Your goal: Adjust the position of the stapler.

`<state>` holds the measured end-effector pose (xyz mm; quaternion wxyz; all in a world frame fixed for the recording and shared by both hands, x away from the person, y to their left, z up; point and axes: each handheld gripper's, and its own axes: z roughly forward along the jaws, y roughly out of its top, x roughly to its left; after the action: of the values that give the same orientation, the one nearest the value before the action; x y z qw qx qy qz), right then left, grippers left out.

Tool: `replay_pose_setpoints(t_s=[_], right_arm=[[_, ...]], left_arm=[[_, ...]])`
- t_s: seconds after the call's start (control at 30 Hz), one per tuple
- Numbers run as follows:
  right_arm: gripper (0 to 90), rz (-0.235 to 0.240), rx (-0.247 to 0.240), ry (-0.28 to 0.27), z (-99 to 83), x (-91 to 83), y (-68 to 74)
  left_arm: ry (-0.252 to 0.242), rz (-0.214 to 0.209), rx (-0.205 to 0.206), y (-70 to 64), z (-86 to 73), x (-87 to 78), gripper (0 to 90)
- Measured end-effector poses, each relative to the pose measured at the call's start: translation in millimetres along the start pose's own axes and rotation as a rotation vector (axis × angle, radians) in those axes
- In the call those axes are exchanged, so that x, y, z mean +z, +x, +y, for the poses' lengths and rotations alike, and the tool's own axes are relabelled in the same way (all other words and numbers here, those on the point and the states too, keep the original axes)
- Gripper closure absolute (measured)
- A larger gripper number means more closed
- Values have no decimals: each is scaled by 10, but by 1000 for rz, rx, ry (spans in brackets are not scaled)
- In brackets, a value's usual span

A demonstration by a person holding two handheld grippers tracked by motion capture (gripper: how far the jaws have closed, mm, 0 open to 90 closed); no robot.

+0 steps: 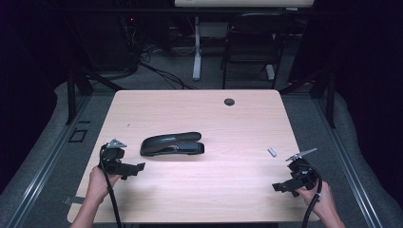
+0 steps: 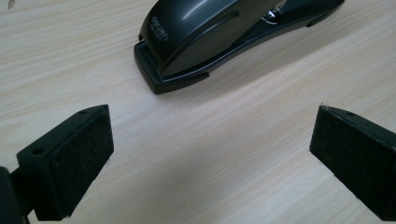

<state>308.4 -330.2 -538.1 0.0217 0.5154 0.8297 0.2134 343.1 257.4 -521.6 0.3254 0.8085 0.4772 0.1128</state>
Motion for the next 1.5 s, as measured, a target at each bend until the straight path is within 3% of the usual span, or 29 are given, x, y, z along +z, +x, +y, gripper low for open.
replay_pose_setpoints(t_s=[0.1,0.17,0.33,0.43,0.7,0.97,1.13,1.5], right_arm=[[16,18,-1,-7,-2,-8,26],[19,14,-21,-2,6,-17,40],[20,23,-10,-5,-10,-13,60],[23,20,-4,-6,-36,-24,58],[25,15,4,3,-72,-32,56],[27,11,-3,30,-77,-25,47],[28,22,-4,16,-74,-16,61],[29,6,-10,38,-82,-23,63]], left_arm=[[-5,7,18,-34,15,-2,0],[0,-9,5,-35,25,14,0],[-11,-32,14,-35,50,45,0],[-30,-45,39,-48,119,74,0],[-22,-62,99,-31,225,137,0],[-43,-64,117,28,324,204,0],[-30,-82,152,72,389,248,0],[-47,-101,188,79,555,324,0]])
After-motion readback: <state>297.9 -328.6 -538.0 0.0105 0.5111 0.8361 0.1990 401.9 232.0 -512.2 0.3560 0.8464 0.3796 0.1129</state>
